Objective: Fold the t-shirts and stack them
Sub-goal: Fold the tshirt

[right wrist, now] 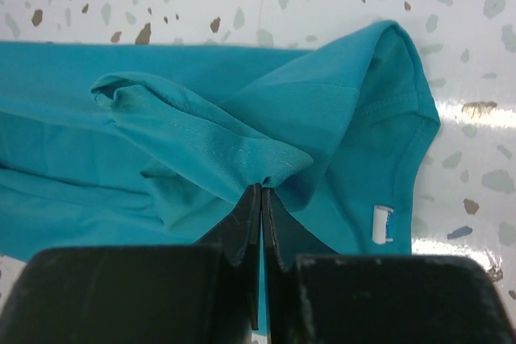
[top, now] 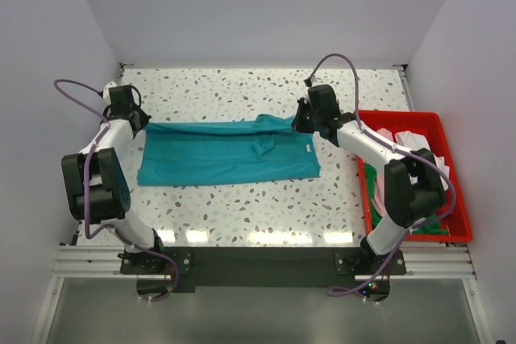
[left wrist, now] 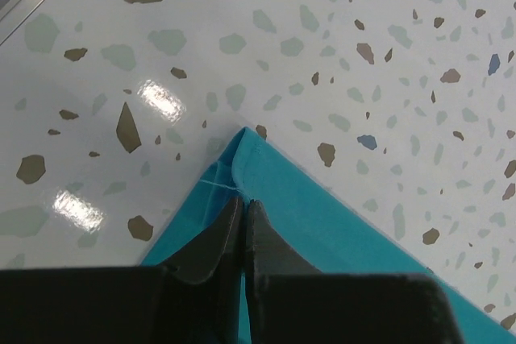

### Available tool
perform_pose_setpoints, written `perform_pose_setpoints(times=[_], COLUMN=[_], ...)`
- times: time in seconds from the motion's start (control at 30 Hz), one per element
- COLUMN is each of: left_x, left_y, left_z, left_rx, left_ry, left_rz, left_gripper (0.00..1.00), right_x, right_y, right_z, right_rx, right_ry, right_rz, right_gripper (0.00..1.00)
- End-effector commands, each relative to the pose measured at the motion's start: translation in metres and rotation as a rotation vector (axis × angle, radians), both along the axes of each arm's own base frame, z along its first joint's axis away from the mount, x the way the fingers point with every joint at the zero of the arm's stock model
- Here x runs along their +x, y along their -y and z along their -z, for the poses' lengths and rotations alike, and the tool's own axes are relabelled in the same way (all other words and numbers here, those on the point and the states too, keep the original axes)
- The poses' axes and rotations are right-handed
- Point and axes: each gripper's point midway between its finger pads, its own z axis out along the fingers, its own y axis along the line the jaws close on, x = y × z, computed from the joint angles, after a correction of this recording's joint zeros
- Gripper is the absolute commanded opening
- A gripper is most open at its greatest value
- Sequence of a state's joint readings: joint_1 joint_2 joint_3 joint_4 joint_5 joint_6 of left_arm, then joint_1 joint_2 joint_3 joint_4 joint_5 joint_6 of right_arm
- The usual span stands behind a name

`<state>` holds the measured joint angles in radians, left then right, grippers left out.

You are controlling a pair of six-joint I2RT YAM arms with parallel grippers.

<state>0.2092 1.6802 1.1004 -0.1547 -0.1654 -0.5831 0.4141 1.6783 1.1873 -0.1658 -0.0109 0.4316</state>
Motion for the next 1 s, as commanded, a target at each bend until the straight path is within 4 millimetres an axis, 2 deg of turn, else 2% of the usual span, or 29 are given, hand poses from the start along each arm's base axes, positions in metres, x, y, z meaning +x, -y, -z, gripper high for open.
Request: perform_pose_setpoints(times=[0.0, 0.07, 0.13, 0.17, 0.33, 0.4, 0.43, 0.47, 0.53, 0.6, 0.63, 0.7, 0.8, 0.83, 0.87, 0.9, 0.93, 0.97], left_x=[-0.013, -0.024, -0.034, -0.039, -0.060, -0.069, -0.073, -0.074, -0.077, -0.076, -0.075, -0.070, -0.064, -0.060, -0.056, -0.053, -0.049, -0.047], left_y=[-0.005, -0.004, -0.005, -0.005, 0.001, 0.003, 0.004, 0.004, 0.006, 0.007, 0.008, 0.009, 0.016, 0.025, 0.029, 0.035, 0.050, 0.058], left_z=[-0.011, -0.004, 0.004, 0.007, 0.024, 0.030, 0.032, 0.027, 0.025, 0.013, 0.008, -0.002, -0.011, -0.014, -0.016, -0.017, -0.013, -0.011], left_rx=[0.006, 0.004, 0.004, 0.003, -0.028, -0.039, -0.048, -0.048, -0.052, -0.051, -0.053, -0.055, -0.065, -0.064, -0.060, -0.056, -0.056, -0.056], left_ry=[0.020, 0.000, -0.023, -0.035, -0.065, -0.080, -0.084, -0.065, -0.045, -0.009, 0.002, 0.021, 0.038, 0.045, 0.046, 0.046, 0.034, 0.027], left_rz=[-0.045, -0.055, -0.076, -0.080, -0.105, -0.118, -0.129, -0.132, -0.130, -0.123, -0.120, -0.108, -0.077, -0.051, -0.038, -0.018, 0.021, 0.042], left_gripper=[0.00, 0.00, 0.00, 0.00, 0.01, 0.14, 0.29, 0.39, 0.57, 0.61, 0.64, 0.64, 0.64, 0.64, 0.64, 0.64, 0.63, 0.63], right_x=[-0.007, -0.017, -0.024, -0.029, -0.043, -0.048, -0.053, -0.054, -0.059, -0.061, -0.060, -0.061, -0.051, -0.042, -0.038, -0.032, -0.020, -0.013], right_y=[0.003, 0.005, 0.005, 0.008, 0.010, 0.010, 0.012, 0.012, 0.013, 0.013, 0.011, 0.009, 0.000, -0.006, -0.009, -0.014, -0.020, -0.024], right_z=[-0.018, -0.009, -0.007, 0.001, 0.014, 0.020, 0.024, 0.024, 0.019, 0.013, 0.004, -0.001, -0.011, -0.022, -0.011, -0.009, -0.019, -0.001], right_rx=[0.014, 0.003, 0.012, 0.009, 0.014, 0.010, 0.011, 0.014, 0.023, 0.028, 0.035, 0.019, -0.008, -0.010, -0.038, -0.055, -0.053, -0.084], right_ry=[0.058, 0.040, 0.039, 0.024, 0.003, -0.012, -0.021, -0.019, -0.009, 0.007, 0.026, 0.028, 0.062, 0.083, 0.060, 0.063, 0.089, 0.053], right_rz=[0.032, 0.035, 0.035, 0.037, 0.035, 0.033, 0.032, 0.029, 0.023, 0.011, 0.003, -0.012, -0.020, -0.023, -0.033, -0.033, -0.032, -0.040], right_gripper=[0.00, 0.00, 0.00, 0.00, 0.00, 0.01, 0.04, 0.18, 0.32, 0.44, 0.46, 0.47, 0.48, 0.49, 0.49, 0.49, 0.49, 0.49])
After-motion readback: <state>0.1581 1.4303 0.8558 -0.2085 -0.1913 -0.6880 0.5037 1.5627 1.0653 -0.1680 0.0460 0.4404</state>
